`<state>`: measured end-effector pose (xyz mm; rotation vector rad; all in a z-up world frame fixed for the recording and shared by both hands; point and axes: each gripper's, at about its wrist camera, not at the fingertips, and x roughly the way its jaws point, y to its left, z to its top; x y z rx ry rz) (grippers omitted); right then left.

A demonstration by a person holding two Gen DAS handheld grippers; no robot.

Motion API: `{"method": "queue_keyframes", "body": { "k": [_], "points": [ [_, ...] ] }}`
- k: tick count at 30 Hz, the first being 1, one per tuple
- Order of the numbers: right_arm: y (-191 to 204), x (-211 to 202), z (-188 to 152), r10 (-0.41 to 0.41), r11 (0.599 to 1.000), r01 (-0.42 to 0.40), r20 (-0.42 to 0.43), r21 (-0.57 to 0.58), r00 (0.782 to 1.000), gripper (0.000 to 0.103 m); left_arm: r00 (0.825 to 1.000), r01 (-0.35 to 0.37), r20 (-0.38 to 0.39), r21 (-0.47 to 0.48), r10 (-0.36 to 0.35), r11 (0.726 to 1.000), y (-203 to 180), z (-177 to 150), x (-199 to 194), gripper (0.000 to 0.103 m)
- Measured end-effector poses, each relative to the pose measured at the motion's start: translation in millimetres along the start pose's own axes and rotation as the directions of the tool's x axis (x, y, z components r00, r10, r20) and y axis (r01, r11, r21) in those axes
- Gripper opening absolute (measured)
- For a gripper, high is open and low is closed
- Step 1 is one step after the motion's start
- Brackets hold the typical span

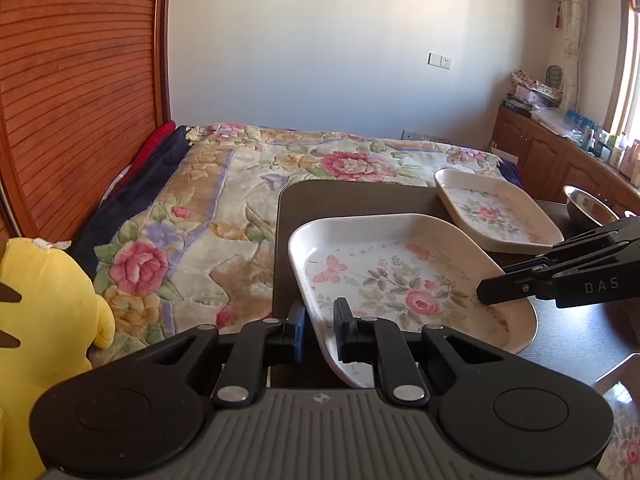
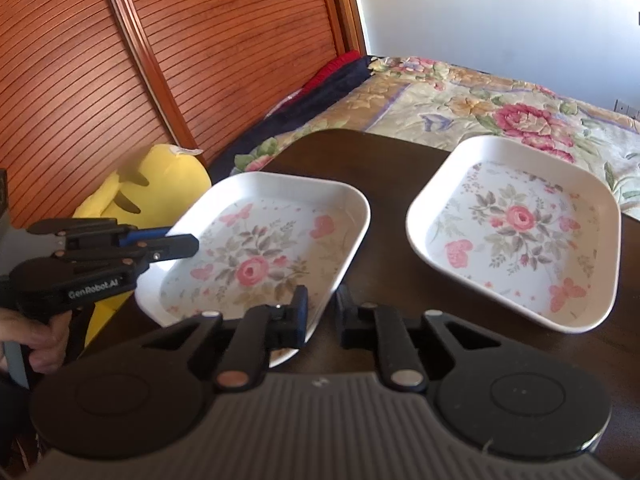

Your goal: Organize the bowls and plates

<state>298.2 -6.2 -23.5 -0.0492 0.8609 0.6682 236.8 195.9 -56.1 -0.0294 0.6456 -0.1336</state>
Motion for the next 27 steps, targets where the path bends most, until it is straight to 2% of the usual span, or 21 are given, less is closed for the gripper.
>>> {"method": "queue_keyframes", "body": {
  "k": [27],
  "points": [
    [-5.9, -89.1, -28.6, -0.044, 0.999, 0.044, 0.099, 0.003, 0.994, 0.016, 0.997, 0.053, 0.047, 0.086, -0.057, 0.995, -68.0, -2.4, -72.0, 0.016]
  ]
}}
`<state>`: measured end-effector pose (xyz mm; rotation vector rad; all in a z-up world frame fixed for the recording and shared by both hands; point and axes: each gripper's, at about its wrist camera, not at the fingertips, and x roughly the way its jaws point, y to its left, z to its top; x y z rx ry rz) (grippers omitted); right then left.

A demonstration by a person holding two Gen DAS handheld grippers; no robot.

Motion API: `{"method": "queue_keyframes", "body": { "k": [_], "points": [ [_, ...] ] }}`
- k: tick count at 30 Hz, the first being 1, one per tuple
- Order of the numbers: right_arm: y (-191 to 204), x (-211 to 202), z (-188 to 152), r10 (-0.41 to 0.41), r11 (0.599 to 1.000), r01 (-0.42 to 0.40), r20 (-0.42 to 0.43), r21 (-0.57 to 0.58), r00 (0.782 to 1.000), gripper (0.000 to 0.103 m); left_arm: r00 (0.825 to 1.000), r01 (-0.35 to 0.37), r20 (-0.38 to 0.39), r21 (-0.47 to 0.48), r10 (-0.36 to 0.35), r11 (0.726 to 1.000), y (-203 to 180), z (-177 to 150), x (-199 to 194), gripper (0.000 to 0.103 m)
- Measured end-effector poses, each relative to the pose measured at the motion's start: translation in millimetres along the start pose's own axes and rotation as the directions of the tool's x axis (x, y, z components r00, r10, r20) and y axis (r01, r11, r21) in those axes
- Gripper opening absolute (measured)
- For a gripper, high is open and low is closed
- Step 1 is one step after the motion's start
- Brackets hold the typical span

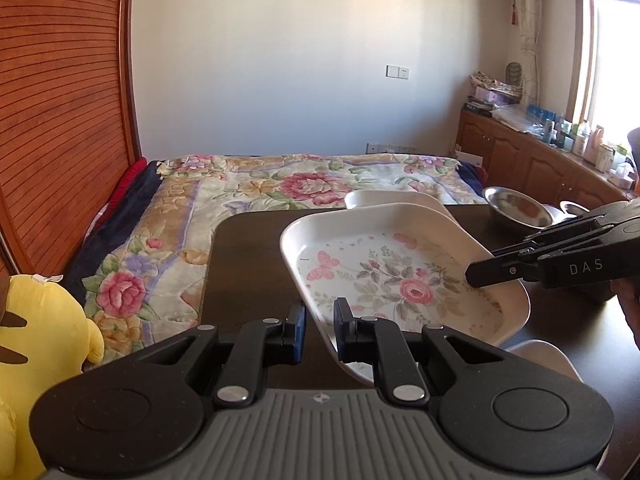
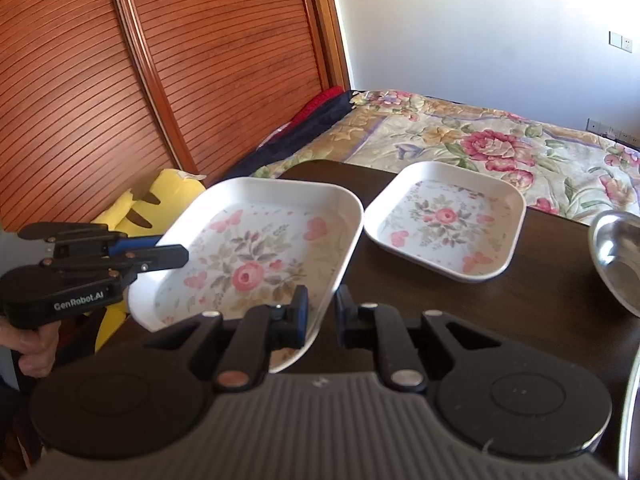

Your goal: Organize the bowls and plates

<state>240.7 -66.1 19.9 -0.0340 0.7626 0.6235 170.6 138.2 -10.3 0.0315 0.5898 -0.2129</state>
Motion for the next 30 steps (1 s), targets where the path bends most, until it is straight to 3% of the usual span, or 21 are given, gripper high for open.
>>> {"method": "queue_keyframes", "body": {
  "k": [30],
  "points": [
    [-11.1, -83.7, -69.9, -0.043, 0.999, 0.042, 0.037, 0.034, 0.998, 0.016, 0.998, 0.067, -0.020, 0.041, -0.067, 0.997, -79.4, -39.3, -53.3, 0.017]
  ]
}}
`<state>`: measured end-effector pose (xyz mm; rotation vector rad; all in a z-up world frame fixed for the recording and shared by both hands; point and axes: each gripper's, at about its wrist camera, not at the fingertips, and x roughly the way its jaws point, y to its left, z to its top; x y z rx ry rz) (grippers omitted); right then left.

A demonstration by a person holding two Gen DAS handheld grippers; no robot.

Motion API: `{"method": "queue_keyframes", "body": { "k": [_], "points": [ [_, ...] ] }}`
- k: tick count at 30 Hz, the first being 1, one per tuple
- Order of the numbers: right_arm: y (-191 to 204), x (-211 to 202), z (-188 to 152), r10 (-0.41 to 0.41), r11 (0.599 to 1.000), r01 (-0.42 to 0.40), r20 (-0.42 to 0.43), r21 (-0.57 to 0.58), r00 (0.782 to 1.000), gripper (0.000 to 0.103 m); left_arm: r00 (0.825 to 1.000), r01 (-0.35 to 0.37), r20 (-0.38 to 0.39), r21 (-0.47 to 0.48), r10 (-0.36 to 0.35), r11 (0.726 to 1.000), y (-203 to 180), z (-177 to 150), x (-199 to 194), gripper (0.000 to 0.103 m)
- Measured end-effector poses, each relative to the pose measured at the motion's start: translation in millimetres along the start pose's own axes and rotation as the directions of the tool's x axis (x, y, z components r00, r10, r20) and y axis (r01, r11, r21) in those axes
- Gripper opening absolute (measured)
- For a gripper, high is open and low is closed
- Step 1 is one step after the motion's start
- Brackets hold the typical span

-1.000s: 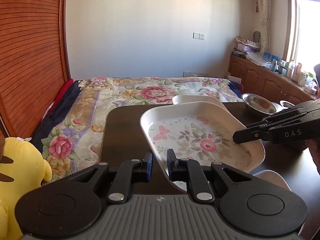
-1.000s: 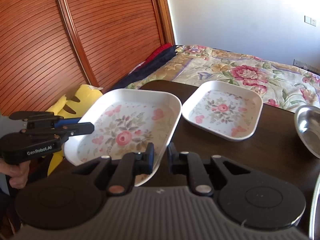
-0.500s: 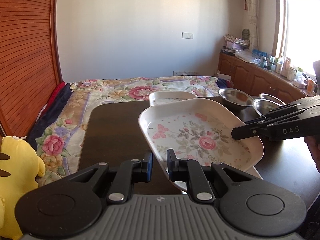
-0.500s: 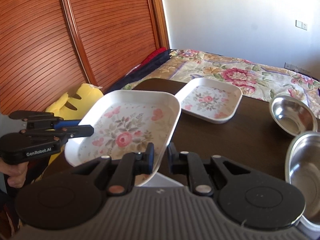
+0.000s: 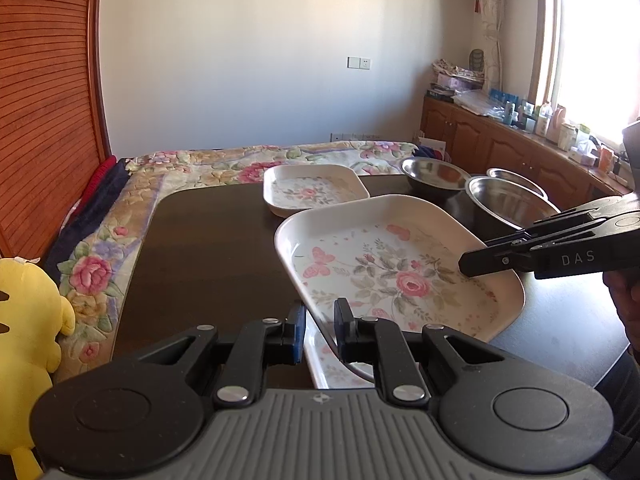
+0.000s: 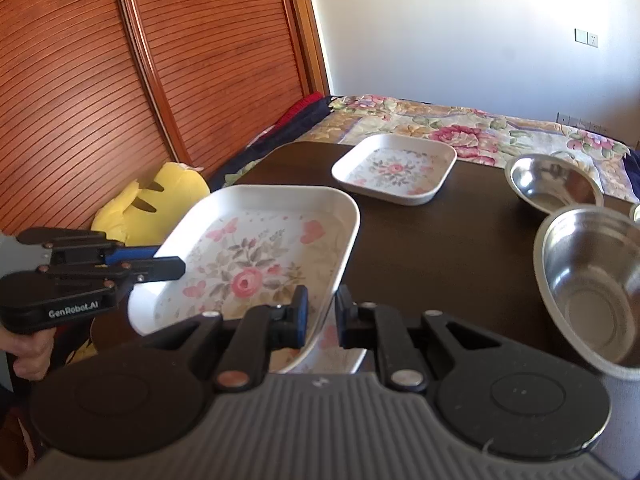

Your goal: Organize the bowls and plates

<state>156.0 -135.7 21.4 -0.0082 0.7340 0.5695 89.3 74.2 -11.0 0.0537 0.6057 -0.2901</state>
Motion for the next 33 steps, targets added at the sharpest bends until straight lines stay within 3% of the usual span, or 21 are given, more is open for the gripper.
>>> {"method": "queue_keyframes", "body": {
  "k": [15, 33],
  "points": [
    [-1.1, -4.8, -37.1, -0.015, 1.000, 0.015, -0.007, 0.000, 1.000, 0.016, 0.999, 0.010, -0.043, -0.026, -0.012, 1.000, -8.0, -19.7, 11.0, 0.017],
    [7.7, -2.0, -53.9, -0.044, 0.999, 0.044, -0.007, -0.029, 0.999, 0.016, 0.998, 0.005, -0.069, -0.033, -0.008, 0.999, -7.7, -29.5, 23.9, 0.017]
  ]
}}
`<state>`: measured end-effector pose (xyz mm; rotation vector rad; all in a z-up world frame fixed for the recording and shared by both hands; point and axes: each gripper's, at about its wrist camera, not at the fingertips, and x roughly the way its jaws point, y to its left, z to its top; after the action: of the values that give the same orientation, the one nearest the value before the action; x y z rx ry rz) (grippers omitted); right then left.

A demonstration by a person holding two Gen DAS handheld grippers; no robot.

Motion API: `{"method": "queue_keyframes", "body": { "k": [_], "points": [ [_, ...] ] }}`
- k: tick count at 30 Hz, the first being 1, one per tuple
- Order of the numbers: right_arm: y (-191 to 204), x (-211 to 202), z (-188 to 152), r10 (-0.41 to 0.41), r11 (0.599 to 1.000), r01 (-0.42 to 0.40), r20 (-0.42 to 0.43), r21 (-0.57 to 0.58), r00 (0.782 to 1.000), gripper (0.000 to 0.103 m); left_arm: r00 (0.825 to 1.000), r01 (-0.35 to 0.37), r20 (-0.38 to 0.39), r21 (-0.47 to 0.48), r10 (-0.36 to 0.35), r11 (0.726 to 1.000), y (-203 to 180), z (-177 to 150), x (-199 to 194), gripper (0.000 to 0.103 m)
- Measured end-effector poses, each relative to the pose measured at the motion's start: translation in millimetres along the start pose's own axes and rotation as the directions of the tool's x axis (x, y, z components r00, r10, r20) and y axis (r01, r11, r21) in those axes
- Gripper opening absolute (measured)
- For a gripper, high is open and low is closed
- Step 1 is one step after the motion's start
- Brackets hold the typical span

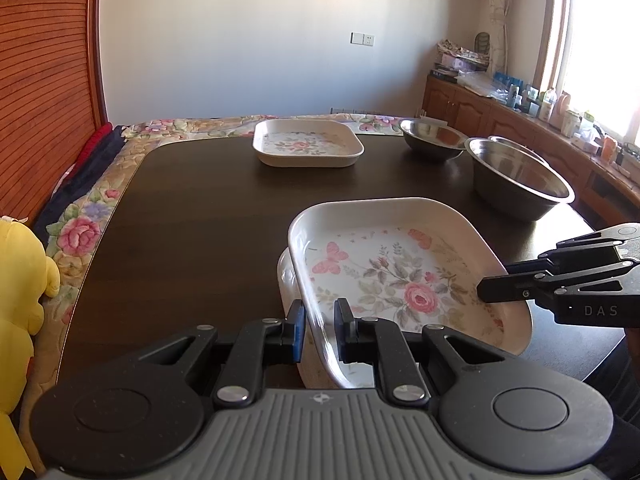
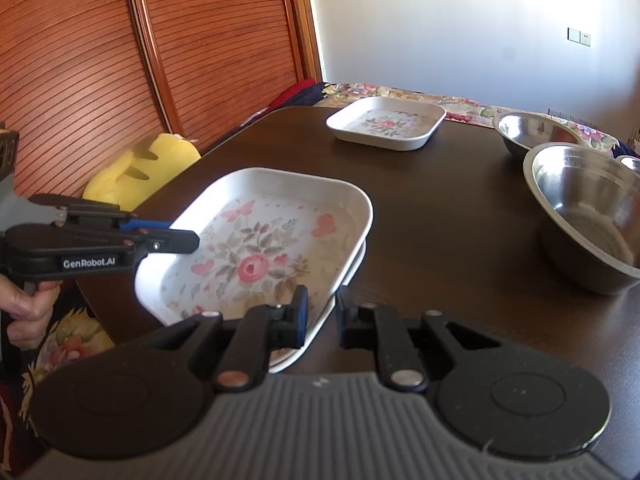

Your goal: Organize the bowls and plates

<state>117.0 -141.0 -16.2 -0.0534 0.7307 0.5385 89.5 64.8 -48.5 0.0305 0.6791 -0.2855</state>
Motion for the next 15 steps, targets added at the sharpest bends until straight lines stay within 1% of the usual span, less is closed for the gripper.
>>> {"method": "queue_keyframes", "body": {
  "k": [7, 15],
  "points": [
    [3.4, 0.8, -2.0, -0.001, 1.000, 0.001, -0.002, 0.004, 1.000, 0.017, 1.000, -0.010, 0.010, -0.003, 0.010, 1.000, 0.5, 0.2, 2.1, 0.017],
    [3.2, 1.9, -4.7, -0.003, 1.000, 0.003, 0.002, -0.001, 1.000, 0.017, 0.999, -0.027, 0.019, 0.018, 0.026, 0.999, -3.7, -3.9, 0.1, 0.017]
  ]
}}
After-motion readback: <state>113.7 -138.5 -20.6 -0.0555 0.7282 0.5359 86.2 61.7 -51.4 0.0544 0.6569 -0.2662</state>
